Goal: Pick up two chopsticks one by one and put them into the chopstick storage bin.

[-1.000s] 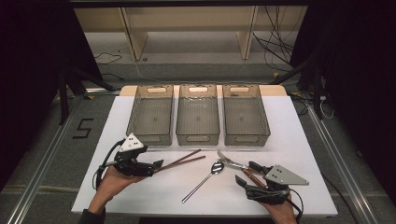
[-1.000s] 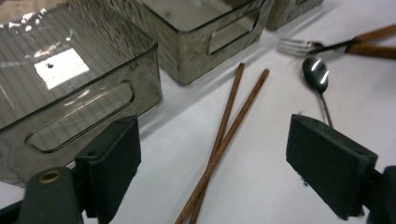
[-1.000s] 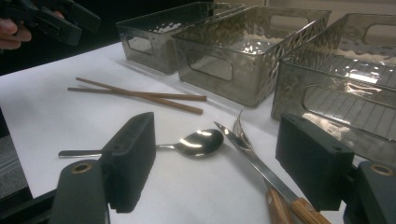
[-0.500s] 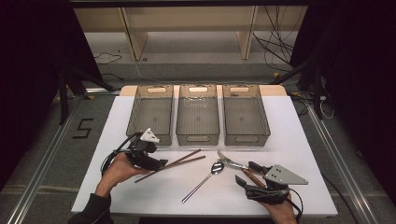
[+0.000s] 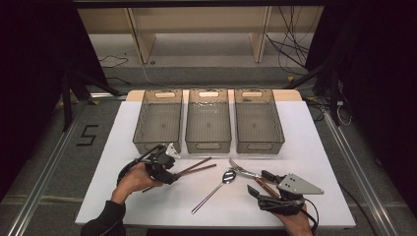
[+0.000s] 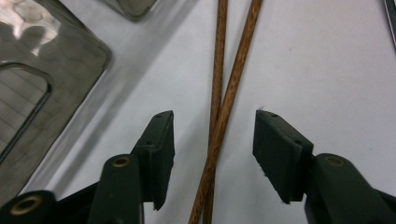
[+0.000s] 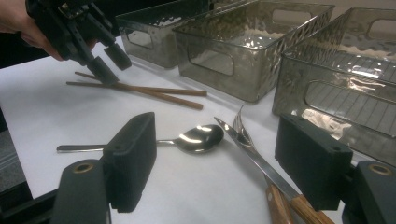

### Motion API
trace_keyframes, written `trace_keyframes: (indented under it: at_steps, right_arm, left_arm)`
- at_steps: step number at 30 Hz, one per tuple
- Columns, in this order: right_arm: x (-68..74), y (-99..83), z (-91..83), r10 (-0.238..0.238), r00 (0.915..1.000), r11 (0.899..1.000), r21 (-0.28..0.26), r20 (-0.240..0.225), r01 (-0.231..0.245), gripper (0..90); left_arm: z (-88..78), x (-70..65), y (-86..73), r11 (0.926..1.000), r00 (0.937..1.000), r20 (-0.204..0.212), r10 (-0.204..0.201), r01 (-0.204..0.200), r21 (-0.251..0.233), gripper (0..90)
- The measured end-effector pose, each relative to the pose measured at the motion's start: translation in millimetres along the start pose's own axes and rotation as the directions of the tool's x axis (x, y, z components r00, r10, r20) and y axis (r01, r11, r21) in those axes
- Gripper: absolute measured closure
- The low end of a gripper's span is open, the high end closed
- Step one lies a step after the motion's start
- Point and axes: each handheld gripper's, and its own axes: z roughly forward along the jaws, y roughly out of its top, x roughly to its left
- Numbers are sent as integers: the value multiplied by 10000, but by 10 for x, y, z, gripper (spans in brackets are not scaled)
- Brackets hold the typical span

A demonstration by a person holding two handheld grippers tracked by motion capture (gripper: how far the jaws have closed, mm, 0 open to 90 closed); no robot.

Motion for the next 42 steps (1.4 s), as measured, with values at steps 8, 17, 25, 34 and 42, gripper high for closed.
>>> trace_keyframes:
  at_steps: [8, 17, 25, 34, 42]
  right_arm:
    - [7, -2, 7, -57, 10000, 10000, 39, 21, 57, 302]
    - [1, -5, 9, -88, 10000, 9999, 74, 39, 87, 303]
    - [2, -7, 13, -93, 10000, 9999, 93, 9, 93, 304]
    - [1, -7, 13, -88, 10000, 9999, 98, 37, 87, 306]
    - [0, -6, 11, -100, 9999, 9999, 117, 56, 100, 307]
  left_arm:
    - [59, -19, -23, 9987, 9990, 85, 441, -443, 235, 594]
    - [110, -33, -36, 9965, 9973, -65, 725, -721, 425, 633]
    - [121, -34, -37, 9950, 9959, -70, 907, -903, 435, 678]
    - [127, -43, -41, 9950, 9955, -41, 944, -942, 324, 754]
    - [120, -25, -51, 9959, 9962, -69, 866, -864, 251, 811]
